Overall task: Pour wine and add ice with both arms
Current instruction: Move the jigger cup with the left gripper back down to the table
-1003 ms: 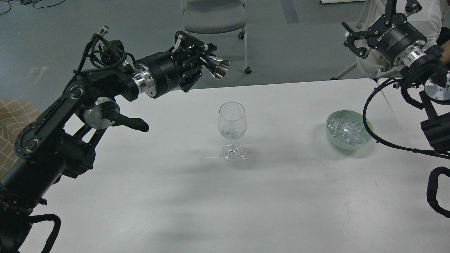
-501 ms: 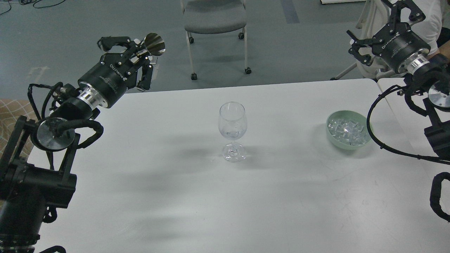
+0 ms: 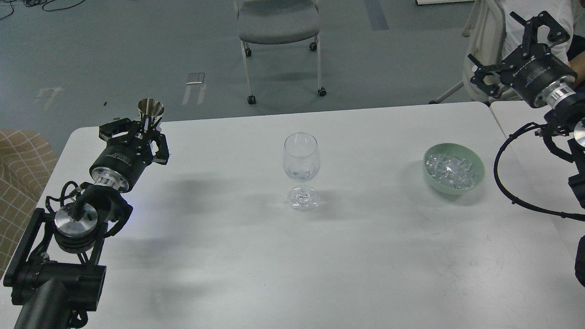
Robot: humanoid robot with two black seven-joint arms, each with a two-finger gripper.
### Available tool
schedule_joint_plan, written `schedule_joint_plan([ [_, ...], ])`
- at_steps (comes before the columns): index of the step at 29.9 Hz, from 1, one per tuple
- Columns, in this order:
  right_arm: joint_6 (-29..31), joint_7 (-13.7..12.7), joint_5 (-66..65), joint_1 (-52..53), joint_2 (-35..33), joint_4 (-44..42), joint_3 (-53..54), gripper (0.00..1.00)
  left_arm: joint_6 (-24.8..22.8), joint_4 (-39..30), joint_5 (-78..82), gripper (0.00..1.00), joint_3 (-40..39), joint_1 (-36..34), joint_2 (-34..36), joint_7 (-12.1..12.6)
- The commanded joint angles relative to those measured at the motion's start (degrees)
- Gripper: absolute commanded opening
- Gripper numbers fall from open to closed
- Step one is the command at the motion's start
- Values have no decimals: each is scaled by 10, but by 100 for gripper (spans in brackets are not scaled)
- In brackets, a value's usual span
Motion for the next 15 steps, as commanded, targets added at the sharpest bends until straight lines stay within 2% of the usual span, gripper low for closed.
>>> schedule_joint_plan([
  [1,-1,-1,0,-2,-13,1,0,100,-3,34,-8,0,1,0,-2,-13],
  [5,-3,-1,-1,-3,-19,-4,-1,100,-5,74,-15,0,-2,-4,-6,-28],
  [7,-3,-1,0,-3,-19,-13,-1,100,-4,104,-45,0,-6,-23,-7,-45],
  [15,-7,-1,-1,-5,-19,-12,-1,100,-4,146,-70,0,-8,-39,-5,-49],
])
